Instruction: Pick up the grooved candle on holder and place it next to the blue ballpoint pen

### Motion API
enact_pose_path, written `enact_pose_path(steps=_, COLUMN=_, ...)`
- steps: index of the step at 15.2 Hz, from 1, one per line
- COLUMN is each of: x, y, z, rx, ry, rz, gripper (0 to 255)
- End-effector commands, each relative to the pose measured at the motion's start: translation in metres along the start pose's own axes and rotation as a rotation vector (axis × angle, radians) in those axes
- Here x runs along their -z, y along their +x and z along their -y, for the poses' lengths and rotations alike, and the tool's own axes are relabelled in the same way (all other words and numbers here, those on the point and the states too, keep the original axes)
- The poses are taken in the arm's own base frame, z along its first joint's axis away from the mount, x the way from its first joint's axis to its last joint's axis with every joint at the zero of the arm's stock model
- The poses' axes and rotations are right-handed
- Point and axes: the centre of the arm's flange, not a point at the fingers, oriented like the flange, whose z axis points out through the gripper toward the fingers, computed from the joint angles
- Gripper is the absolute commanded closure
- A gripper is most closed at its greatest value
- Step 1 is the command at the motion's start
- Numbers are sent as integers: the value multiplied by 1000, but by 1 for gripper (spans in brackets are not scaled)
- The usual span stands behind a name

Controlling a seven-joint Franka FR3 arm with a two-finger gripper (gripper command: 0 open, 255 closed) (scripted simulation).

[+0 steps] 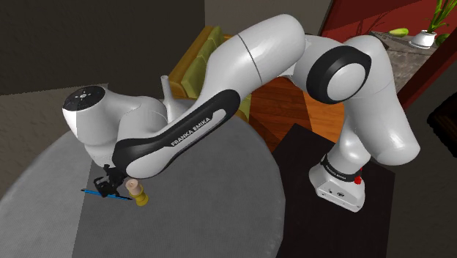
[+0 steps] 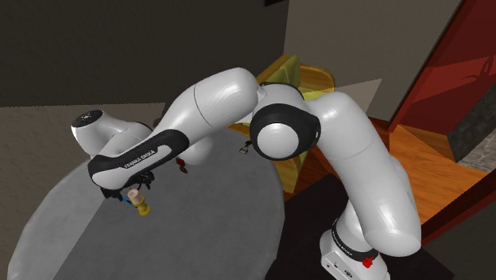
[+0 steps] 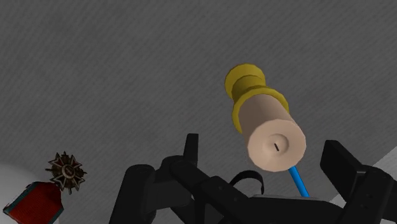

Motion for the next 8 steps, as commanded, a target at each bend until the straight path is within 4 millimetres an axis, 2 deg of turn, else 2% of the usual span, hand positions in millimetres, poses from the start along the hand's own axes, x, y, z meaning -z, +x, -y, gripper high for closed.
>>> enact_pose_path(steps=1, x=13, y=0, z=0, rx=0, ry=0, rz=0, gripper=0)
enact_pose_path(steps=4, x=50, y=0, z=0, rx=0, ry=0, rz=0, gripper=0)
enact_pose_path(steps=8, x=50, y=0, z=0, rx=0, ry=0, rz=0, gripper=0)
